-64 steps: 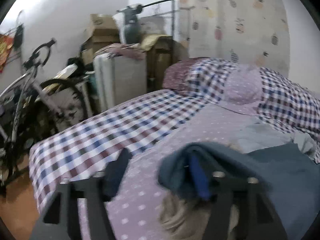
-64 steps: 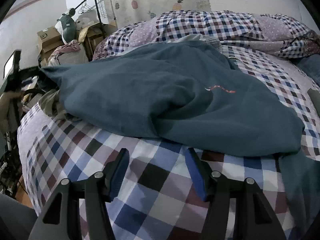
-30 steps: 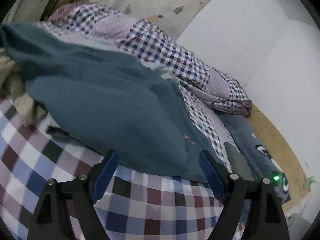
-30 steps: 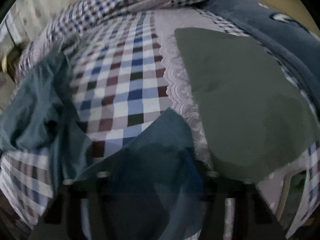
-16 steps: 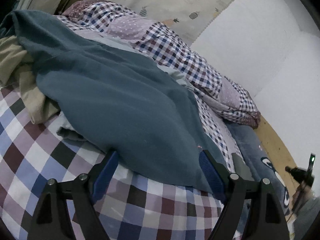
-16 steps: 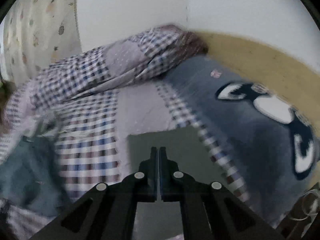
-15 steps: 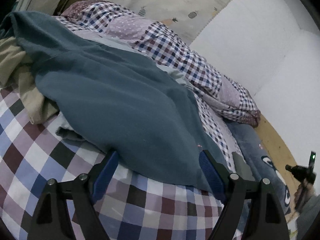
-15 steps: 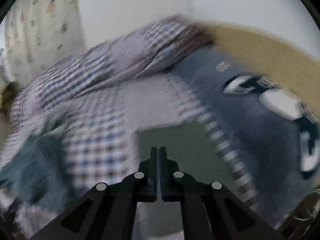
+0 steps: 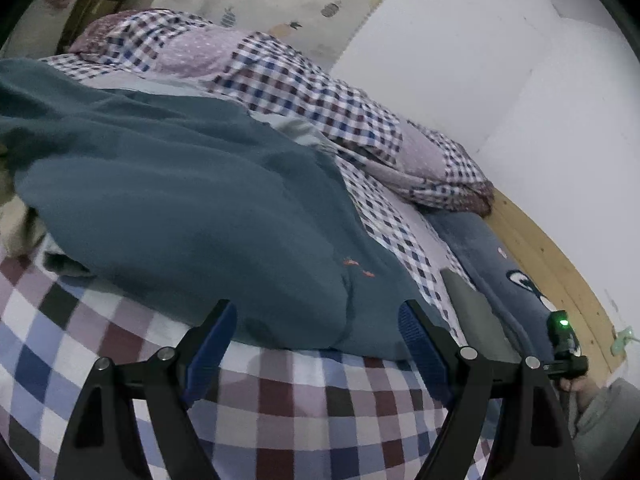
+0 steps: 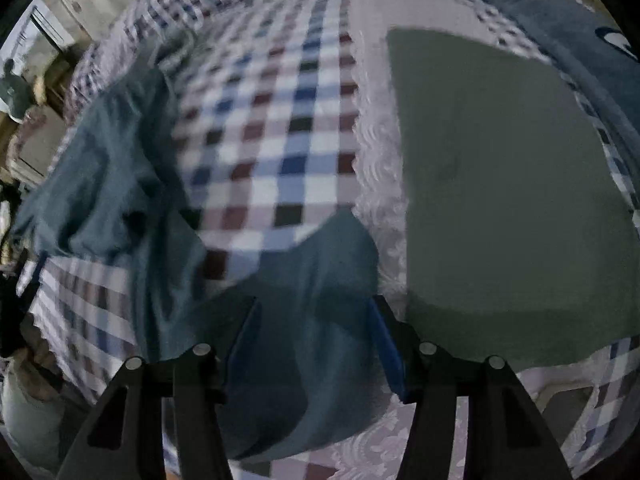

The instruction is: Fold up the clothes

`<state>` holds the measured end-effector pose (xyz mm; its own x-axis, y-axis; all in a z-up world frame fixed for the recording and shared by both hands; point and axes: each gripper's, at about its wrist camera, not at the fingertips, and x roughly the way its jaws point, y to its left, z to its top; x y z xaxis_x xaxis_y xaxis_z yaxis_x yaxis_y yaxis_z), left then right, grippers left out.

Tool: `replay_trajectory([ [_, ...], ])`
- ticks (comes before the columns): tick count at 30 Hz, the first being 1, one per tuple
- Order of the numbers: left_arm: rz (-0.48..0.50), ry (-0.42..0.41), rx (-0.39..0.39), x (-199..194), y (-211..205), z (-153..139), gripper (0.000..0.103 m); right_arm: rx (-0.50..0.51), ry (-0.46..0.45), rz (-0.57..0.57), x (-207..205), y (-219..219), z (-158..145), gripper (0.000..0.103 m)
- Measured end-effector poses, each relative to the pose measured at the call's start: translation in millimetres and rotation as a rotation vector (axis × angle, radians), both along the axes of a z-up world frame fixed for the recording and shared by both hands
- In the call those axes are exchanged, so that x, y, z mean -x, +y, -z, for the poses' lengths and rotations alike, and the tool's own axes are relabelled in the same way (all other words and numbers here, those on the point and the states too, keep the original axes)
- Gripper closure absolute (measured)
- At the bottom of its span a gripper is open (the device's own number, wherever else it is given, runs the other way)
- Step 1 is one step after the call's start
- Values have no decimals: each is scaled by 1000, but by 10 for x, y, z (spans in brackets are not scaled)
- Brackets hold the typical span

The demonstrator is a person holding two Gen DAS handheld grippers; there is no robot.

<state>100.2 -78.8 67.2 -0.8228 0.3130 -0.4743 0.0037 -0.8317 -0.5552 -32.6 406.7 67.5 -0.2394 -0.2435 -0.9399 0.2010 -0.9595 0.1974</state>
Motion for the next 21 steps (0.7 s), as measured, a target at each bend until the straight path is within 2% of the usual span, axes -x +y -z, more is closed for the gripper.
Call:
replay_trajectory([
  [3, 8, -2, -2, -5, 8, 4, 17, -16, -15, -4, 27, 14, 83, 39],
  [5, 8, -5, -14, -5, -5, 14, 17, -35, -4, -22, 10, -22, 76, 42],
  [6, 6, -8, -22, 2, -9, 19, 17, -51, 12, -51, -20, -61, 44, 62],
  [7, 4, -11, -29, 9, -14, 24, 17, -68, 28, -80, -49, -100, 12, 101],
  [10, -4, -13, -41, 12, -24, 27, 17, -91, 84, -114, -125, -192, -111, 102],
  [12, -10, -14, -48, 14, -31, 29, 17, -112, 149, -97, -152, -197, -252, 102],
  [17, -18, -3, -46, 6, -24, 16, 17, -174, 369, 83, -102, 175, -870, 103],
  [20, -20, -4, -40, 20, -9, 27, 17, -164, 396, 162, -29, 471, -1130, 103],
  [21, -23, -6, -39, 29, -6, 33, 17, -188, 413, 174, -23, 545, -1206, 103],
])
